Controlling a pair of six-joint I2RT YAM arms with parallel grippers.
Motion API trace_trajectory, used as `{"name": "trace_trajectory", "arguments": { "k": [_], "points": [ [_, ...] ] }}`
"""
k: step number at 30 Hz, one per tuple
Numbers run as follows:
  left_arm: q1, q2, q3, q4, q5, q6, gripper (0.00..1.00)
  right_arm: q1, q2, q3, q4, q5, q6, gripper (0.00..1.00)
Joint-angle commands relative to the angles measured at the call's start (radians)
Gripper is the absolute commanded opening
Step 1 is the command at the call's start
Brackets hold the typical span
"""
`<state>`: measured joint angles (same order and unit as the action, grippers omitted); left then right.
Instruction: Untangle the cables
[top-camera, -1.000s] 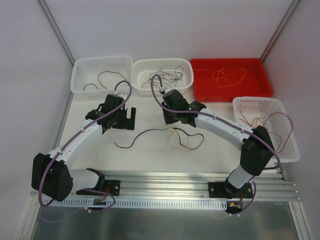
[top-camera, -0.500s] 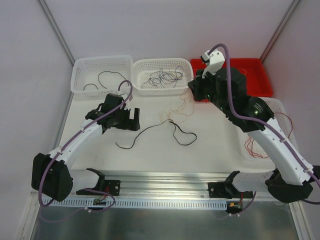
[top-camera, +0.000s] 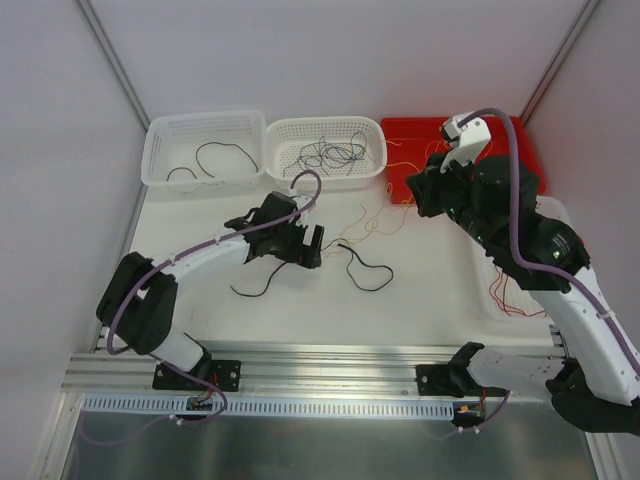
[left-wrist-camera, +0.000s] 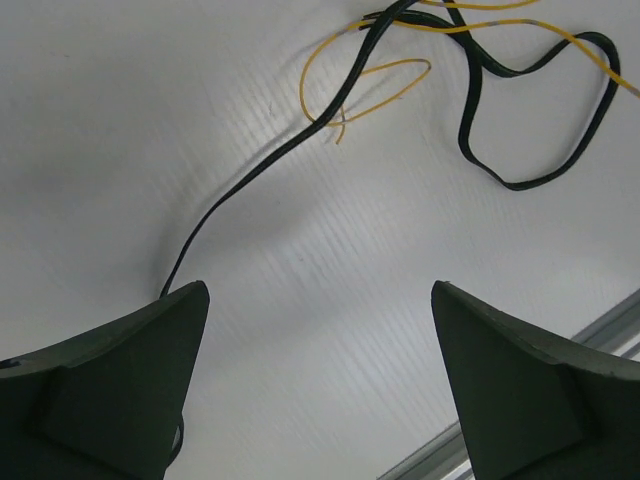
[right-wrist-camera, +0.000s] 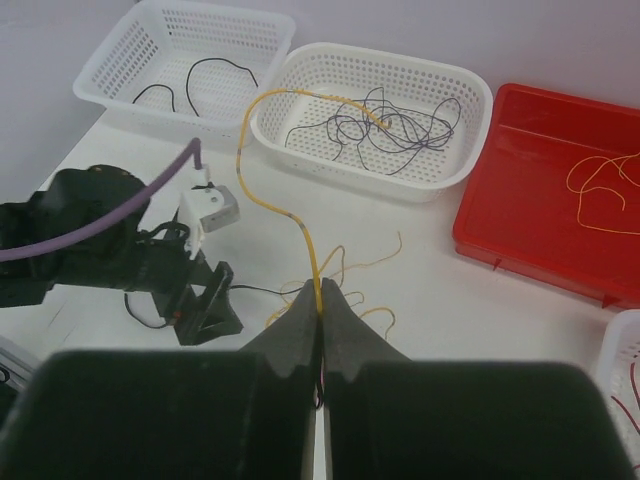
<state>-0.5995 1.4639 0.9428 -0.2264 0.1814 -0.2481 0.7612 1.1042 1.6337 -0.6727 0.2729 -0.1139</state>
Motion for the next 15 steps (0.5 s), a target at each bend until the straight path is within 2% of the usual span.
{"name": "trace_trajectory", "arguments": {
  "k": [1,9,12,14,15],
  "points": [
    [-0.009,0.076,0.070,0.065,-0.054,0.024,0.95,-0.013,-0.066,-0.020,-0.013,0.015,-0.012,0.01],
    [-0.022,0.272,0.163,0.073,-0.097,0.070,0.87,-0.025,-0.136,-0.087,-0.044,0.020,0.003,0.01],
    [-0.023,0.322,0.188,0.068,-0.115,0.082,0.81,-0.033,-0.148,-0.104,-0.051,0.020,0.002,0.01],
    [-0.023,0.354,0.197,0.070,-0.120,0.087,0.71,-0.034,-0.156,-0.109,-0.060,0.023,-0.003,0.01],
    [-0.025,0.363,0.198,0.071,-0.120,0.087,0.70,-0.037,-0.156,-0.109,-0.062,0.023,-0.004,0.01]
  ]
}}
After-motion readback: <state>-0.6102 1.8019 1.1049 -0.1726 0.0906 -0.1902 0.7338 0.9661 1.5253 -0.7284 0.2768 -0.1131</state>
